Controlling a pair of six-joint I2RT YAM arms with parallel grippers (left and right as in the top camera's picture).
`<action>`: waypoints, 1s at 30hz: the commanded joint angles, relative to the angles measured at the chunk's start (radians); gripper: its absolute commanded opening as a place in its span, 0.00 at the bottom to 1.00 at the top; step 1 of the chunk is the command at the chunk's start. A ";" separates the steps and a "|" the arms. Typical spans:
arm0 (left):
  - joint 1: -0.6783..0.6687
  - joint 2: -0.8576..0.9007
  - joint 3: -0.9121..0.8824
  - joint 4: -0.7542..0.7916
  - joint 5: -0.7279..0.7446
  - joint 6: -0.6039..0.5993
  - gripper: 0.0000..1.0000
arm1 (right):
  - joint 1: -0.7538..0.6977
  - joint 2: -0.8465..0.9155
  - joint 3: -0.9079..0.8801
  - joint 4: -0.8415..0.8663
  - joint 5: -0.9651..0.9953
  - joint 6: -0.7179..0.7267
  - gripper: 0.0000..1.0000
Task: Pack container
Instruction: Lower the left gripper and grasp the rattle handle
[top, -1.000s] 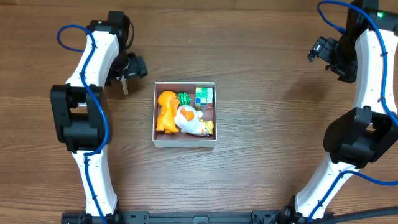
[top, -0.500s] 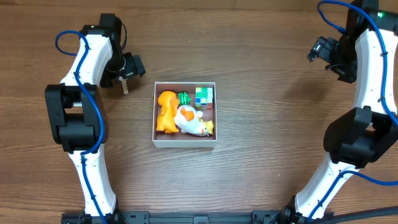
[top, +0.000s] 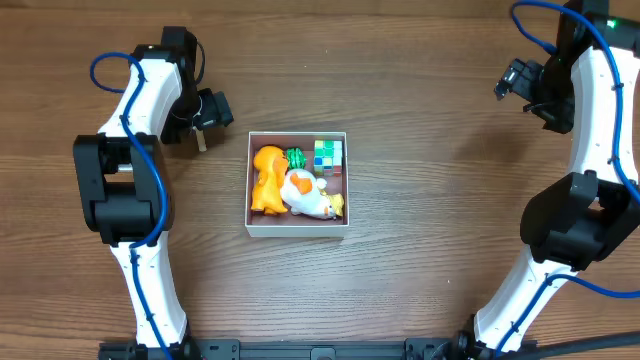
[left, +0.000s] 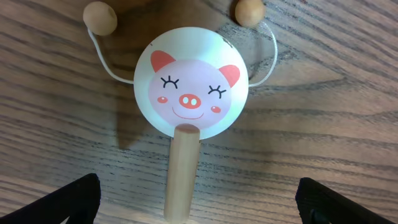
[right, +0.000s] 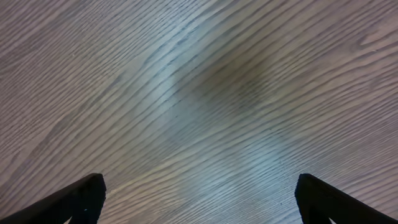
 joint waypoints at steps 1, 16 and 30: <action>0.004 0.008 -0.011 -0.002 -0.011 0.027 1.00 | 0.003 -0.015 0.001 0.001 0.010 -0.003 1.00; 0.005 0.008 -0.011 0.021 -0.037 0.047 1.00 | 0.003 -0.015 0.001 0.001 0.010 -0.003 1.00; 0.004 0.008 -0.011 0.054 -0.085 0.045 1.00 | 0.003 -0.015 0.001 0.001 0.010 -0.003 1.00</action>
